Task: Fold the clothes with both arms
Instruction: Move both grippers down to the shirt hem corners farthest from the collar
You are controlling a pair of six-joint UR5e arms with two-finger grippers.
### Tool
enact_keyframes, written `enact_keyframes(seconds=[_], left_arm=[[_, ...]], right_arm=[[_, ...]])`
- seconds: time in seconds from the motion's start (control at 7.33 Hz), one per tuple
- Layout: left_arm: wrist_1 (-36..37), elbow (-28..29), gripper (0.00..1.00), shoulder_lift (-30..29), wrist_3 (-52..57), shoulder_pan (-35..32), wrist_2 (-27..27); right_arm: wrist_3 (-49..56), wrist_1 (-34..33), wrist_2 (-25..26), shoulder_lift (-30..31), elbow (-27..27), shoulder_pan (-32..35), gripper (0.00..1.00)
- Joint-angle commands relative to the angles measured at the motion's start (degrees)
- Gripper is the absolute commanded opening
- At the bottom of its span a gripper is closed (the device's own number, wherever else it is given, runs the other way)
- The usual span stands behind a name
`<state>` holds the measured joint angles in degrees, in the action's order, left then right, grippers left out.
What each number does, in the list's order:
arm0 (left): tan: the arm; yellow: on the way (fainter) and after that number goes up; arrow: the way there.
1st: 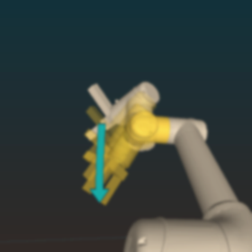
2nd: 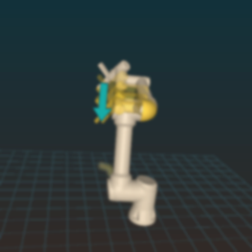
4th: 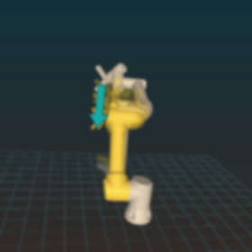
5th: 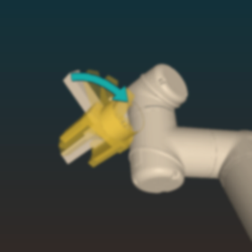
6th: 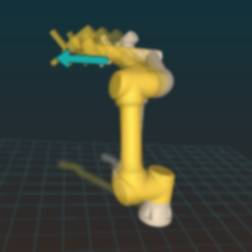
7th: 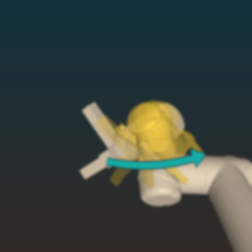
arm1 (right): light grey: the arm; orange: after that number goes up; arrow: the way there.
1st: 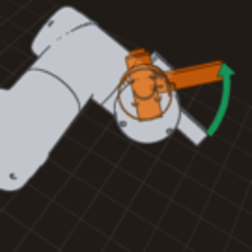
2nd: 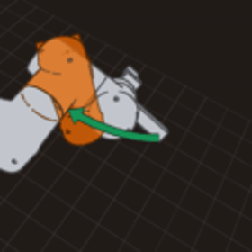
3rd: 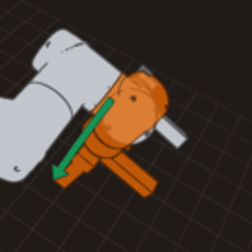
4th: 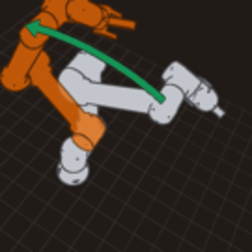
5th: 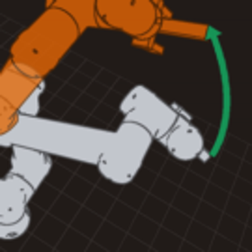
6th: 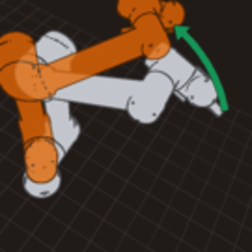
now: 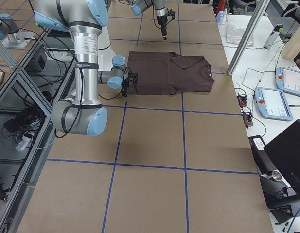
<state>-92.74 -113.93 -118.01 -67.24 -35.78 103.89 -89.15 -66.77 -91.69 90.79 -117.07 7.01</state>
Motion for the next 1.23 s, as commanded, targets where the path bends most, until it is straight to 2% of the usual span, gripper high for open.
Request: enact_keyframes(seconds=[0.0, 0.27, 1.09], left_arm=[[0.0, -0.1, 1.0, -0.1, 0.0, 0.0, 0.0], [0.0, -0.1, 1.0, 0.3, 0.0, 0.0, 0.0], [0.0, 0.0, 1.0, 0.5, 0.1, 0.0, 0.0]], right_arm=[[-0.1, -0.1, -0.4, 1.1, -0.2, -0.1, 0.45], [-0.1, -0.1, -0.4, 1.5, -0.7, -0.1, 0.02], [-0.1, -0.1, -0.4, 1.5, -1.8, -0.1, 0.0]])
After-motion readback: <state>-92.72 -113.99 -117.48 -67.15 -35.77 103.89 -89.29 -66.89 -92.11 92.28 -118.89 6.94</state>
